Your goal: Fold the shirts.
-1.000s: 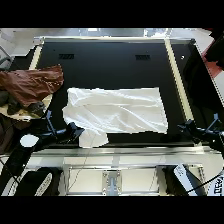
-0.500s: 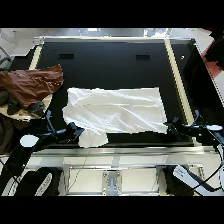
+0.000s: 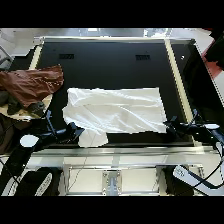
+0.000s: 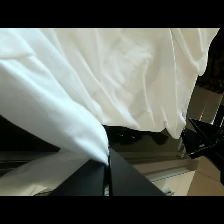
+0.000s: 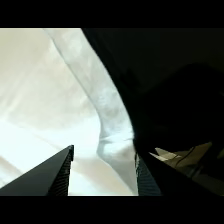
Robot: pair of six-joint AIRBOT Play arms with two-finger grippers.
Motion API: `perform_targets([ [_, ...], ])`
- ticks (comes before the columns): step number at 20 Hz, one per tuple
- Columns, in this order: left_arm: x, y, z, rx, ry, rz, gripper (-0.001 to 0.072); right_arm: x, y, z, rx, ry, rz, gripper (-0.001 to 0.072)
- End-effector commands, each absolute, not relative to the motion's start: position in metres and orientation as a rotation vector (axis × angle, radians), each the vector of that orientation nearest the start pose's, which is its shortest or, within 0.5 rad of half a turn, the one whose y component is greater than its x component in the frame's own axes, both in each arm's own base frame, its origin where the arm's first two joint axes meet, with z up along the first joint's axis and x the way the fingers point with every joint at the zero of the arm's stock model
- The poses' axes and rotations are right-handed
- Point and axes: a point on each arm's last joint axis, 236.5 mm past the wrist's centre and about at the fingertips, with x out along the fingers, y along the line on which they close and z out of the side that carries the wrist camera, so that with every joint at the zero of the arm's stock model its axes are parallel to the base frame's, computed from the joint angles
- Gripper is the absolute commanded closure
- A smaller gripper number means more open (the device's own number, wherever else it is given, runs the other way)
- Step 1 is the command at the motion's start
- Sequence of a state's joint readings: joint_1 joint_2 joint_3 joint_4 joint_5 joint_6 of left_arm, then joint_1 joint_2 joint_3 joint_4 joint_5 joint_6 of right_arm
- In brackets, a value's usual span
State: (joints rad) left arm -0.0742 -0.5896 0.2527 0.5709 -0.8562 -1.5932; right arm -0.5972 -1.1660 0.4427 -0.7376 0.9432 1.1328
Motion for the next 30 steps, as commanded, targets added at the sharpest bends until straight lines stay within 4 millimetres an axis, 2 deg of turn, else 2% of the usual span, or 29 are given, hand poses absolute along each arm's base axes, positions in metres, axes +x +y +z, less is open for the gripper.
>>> perform_targets([
  [1,0.226,-0.167,-0.014,-1.002,1.13,-0.319,0.0694,0.272,0.007,-0.12,0.949,1.259,-0.001,0.0309],
  [3,0.226,-0.167,-0.014,-1.004,1.129,-0.32,0.0694,0.277,0.019,-0.109,0.942,1.244,0.061,0.0642],
  [4,0.226,-0.168,-0.012,-1.01,1.127,-0.322,0.0694,0.28,0.024,-0.097,0.93,1.23,0.107,0.0698],
  [6,0.228,-0.167,-0.009,-1.007,1.105,-0.327,0.0695,0.287,0.027,-0.065,0.876,1.188,0.186,0.0698],
  [7,0.232,-0.166,-0.003,-0.997,1.072,-0.335,0.0695,0.292,0.028,-0.042,0.84,1.15,0.228,0.0698],
  [8,0.236,-0.163,0.007,-0.986,1.027,-0.344,0.0695,0.296,0.03,-0.017,0.799,1.111,0.265,0.0698],
  [10,0.246,-0.156,0.031,-0.93,0.922,-0.362,0.0697,0.295,0.024,0.022,0.712,1.071,0.261,0.0699],
  [13,0.25,-0.142,0.055,-0.873,0.86,-0.321,0.0698,0.284,0.009,0.042,0.632,1.058,0.17,0.07],
  [14,0.252,-0.138,0.061,-0.834,0.849,-0.314,0.0698,0.282,0.011,0.045,0.629,1.057,0.172,0.07],
  [17,0.271,-0.123,0.082,-0.7,0.811,-0.286,0.0699,0.287,0.018,0.054,0.668,1.028,0.2,0.0701],
  [19,0.291,-0.11,0.084,-0.595,0.834,-0.24,0.0699,0.296,0.02,0.053,0.668,1.011,0.195,0.0701],
  [21,0.321,-0.098,0.082,-0.488,0.856,-0.201,0.0699,0.306,0.023,0.048,0.669,1.004,0.19,0.0702],
  [24,0.374,-0.094,0.068,-0.379,0.916,-0.199,0.0698,0.328,0.021,0.034,0.689,0.987,0.146,0.0702],
  [27,0.43,-0.096,0.041,-0.366,0.961,-0.186,0.0698,0.347,0.021,0.011,0.707,1.0,0.116,0.0702],
  [30,0.458,-0.101,0.008,-0.334,1.018,-0.192,0.0697,0.363,0.025,-0.021,0.706,1.037,0.09,0.0702],
])
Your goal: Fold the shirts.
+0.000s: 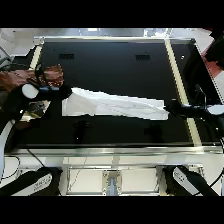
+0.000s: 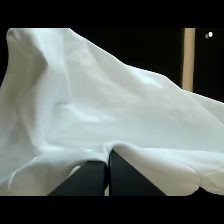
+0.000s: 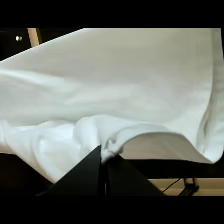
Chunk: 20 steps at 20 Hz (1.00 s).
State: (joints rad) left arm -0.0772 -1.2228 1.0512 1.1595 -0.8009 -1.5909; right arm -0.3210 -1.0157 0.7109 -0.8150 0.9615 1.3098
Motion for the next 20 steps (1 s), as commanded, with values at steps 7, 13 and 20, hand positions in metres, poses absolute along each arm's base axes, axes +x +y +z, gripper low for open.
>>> perform_targets([
  [7,0.476,-0.087,-0.049,-0.27,1.069,-0.139,0.0697,0.412,0.022,-0.057,0.71,1.117,0.069,0.0702],
  [13,0.478,-0.088,-0.057,-0.285,1.076,-0.134,0.0694,0.392,-0.001,-0.093,0.656,1.27,-0.062,0.0701],
  [20,0.482,-0.094,-0.036,-0.325,1.036,-0.148,0.033,0.371,-0.003,-0.082,0.568,1.353,-0.034,0.0351],
])
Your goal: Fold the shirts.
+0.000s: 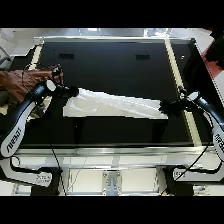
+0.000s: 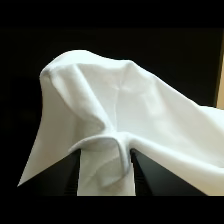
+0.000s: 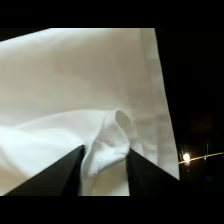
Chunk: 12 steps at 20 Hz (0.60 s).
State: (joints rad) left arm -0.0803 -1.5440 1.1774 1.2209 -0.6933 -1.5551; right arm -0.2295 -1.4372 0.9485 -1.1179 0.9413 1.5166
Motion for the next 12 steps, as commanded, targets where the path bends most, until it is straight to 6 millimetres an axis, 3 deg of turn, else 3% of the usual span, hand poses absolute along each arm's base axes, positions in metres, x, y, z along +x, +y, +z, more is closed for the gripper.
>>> perform_targets([
  [1,0.486,-0.092,-0.02,-0.325,0.999,-0.151,0.033,0.376,-0.005,-0.064,0.548,1.314,-0.023,0.0328],
  [3,0.496,-0.087,0.031,-0.321,0.879,-0.162,0.0331,0.386,-0.013,-0.013,0.454,1.217,0.002,0.0327],
  [5,0.505,-0.086,0.1,-0.289,0.694,-0.187,0.0331,0.387,-0.031,0.047,0.324,1.104,-0.015,0.0315],
  [6,0.506,-0.089,0.132,-0.261,0.6,-0.203,0.0331,0.385,-0.043,0.073,0.266,1.045,-0.045,0.02],
  [7,0.503,-0.096,0.16,-0.224,0.528,-0.231,0.0331,0.383,-0.06,0.096,0.23,0.982,-0.094,0.0153],
  [9,0.487,-0.121,0.181,-0.17,0.525,-0.307,0.0331,0.376,-0.1,0.113,0.303,0.905,-0.233,0.0153],
  [11,0.471,-0.157,0.178,-0.072,0.589,-0.419,0.0331,0.371,-0.132,0.098,0.485,0.905,-0.333,0.0153],
  [12,0.466,-0.176,0.176,-0.025,0.606,-0.472,0.0331,0.373,-0.134,0.083,0.587,0.922,-0.325,0.016],
])
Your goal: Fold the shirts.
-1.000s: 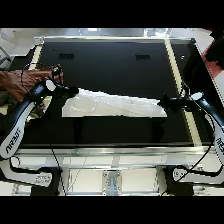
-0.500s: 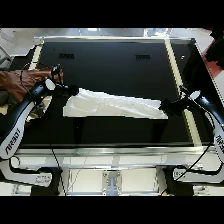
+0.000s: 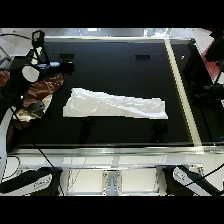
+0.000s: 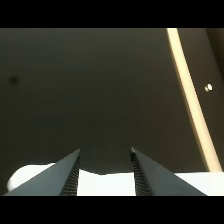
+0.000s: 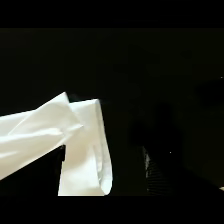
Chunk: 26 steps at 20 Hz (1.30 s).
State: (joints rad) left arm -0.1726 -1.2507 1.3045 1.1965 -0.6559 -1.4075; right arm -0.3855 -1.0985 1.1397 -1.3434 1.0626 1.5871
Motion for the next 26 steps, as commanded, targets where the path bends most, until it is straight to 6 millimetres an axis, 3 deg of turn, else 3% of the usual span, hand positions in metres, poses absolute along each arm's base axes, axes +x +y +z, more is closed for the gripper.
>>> perform_targets([
  [1,0.464,-0.192,0.173,-0.01,0.625,-0.508,0.0331,0.376,-0.129,0.066,0.684,0.949,-0.287,0.0167],
  [3,0.466,-0.218,0.16,0.012,0.679,-0.563,0.0331,0.386,-0.101,0.032,0.811,1.046,-0.111,0.0167],
  [5,0.467,-0.24,0.135,0.03,0.768,-0.607,0.0331,0.387,-0.079,-0.001,0.85,1.154,0.021,0.0163],
  [8,0.465,-0.265,0.092,0.06,0.882,-0.655,0.0333,0.38,-0.068,-0.047,0.877,1.275,0.103,0.0155],
  [11,0.464,-0.275,0.062,0.071,0.938,-0.667,0.0351,0.378,-0.063,-0.07,0.871,1.311,0.167,0.0161],
  [15,0.463,-0.276,0.043,0.059,0.99,-0.658,0.0351,0.383,-0.051,-0.089,0.948,1.322,0.225,0.0164],
  [20,0.462,-0.276,0.036,0.062,1.007,-0.659,0.0351,0.395,-0.042,-0.1,0.936,1.307,0.233,0.0165],
  [26,0.461,-0.276,0.036,0.063,1.012,-0.66,0.0351,0.404,0.009,-0.102,0.839,1.344,0.314,0.0174],
])
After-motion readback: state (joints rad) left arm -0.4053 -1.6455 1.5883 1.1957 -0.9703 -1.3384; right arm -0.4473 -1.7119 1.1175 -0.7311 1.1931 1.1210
